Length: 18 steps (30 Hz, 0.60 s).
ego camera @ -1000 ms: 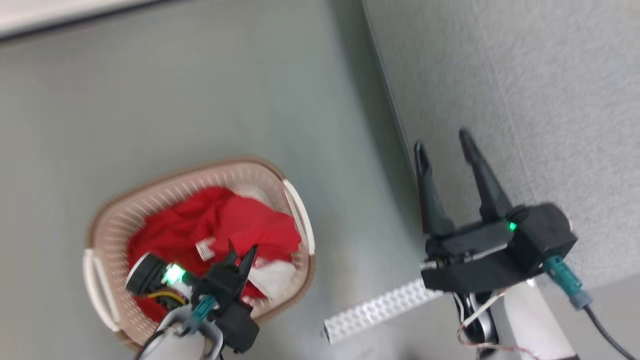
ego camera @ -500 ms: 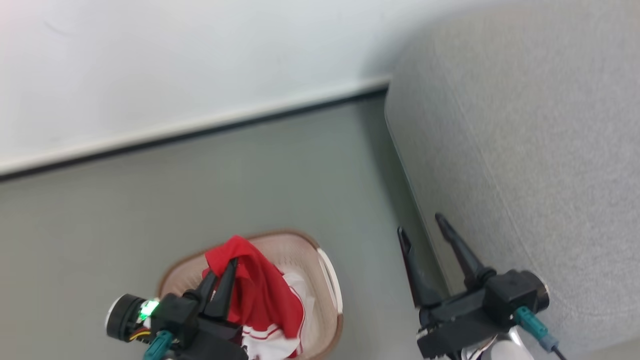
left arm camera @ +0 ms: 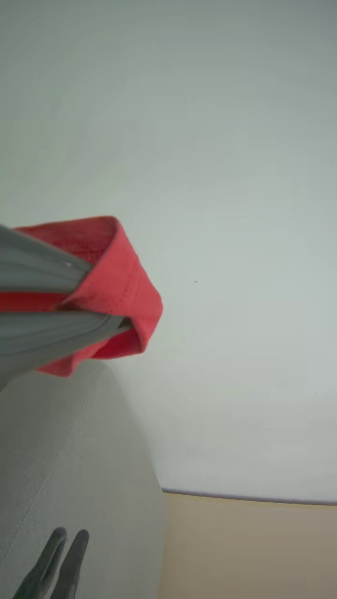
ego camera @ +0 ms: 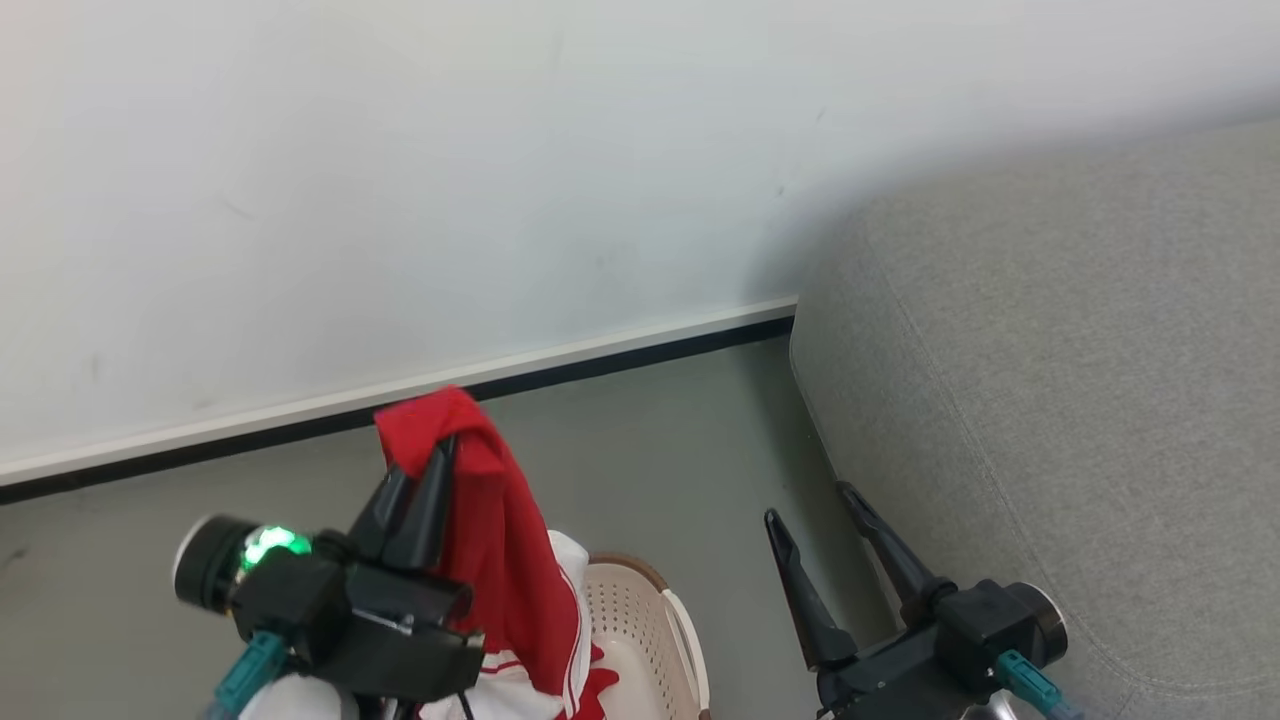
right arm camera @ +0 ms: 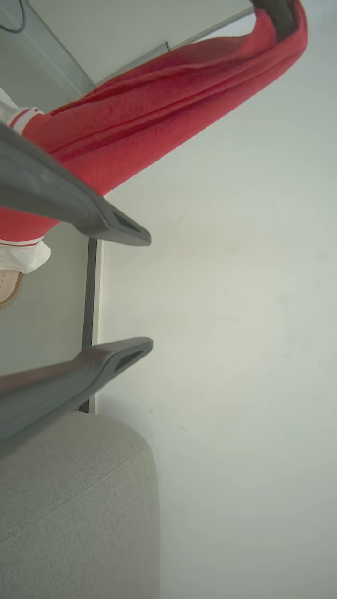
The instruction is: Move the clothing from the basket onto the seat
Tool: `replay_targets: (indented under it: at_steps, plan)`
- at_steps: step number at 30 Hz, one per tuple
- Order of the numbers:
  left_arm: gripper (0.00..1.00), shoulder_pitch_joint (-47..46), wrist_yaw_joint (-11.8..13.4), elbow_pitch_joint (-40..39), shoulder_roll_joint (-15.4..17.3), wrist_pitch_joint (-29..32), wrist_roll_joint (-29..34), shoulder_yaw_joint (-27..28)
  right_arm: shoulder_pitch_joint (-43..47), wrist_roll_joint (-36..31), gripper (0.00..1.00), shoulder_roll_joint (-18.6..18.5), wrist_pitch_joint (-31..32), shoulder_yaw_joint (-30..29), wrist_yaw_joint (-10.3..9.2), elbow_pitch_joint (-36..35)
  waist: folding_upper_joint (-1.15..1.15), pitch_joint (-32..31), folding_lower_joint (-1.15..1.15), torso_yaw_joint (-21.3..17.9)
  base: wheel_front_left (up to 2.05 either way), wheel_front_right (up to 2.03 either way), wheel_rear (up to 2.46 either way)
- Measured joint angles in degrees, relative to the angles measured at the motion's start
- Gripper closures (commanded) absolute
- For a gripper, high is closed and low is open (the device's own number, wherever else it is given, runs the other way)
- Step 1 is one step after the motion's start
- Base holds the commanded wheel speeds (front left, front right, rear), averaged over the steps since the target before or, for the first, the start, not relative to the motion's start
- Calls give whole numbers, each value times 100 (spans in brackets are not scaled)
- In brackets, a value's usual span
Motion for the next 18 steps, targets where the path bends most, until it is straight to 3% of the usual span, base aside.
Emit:
replay_targets:
  at_steps: [7, 18]
  plan:
    - [100, -328, -218, -203, -123, 0, 198, 96, 18, 129, 0, -14, 0, 312, 0, 37, 1, -117, 1, -93, 0, 0, 0]
    - [100, -722, -495, -430, -305, 0, 247, -159, -409, 836, 0, -319, 1, 1370, 0, 53, 2, -140, 1, -198, 0, 0, 0]
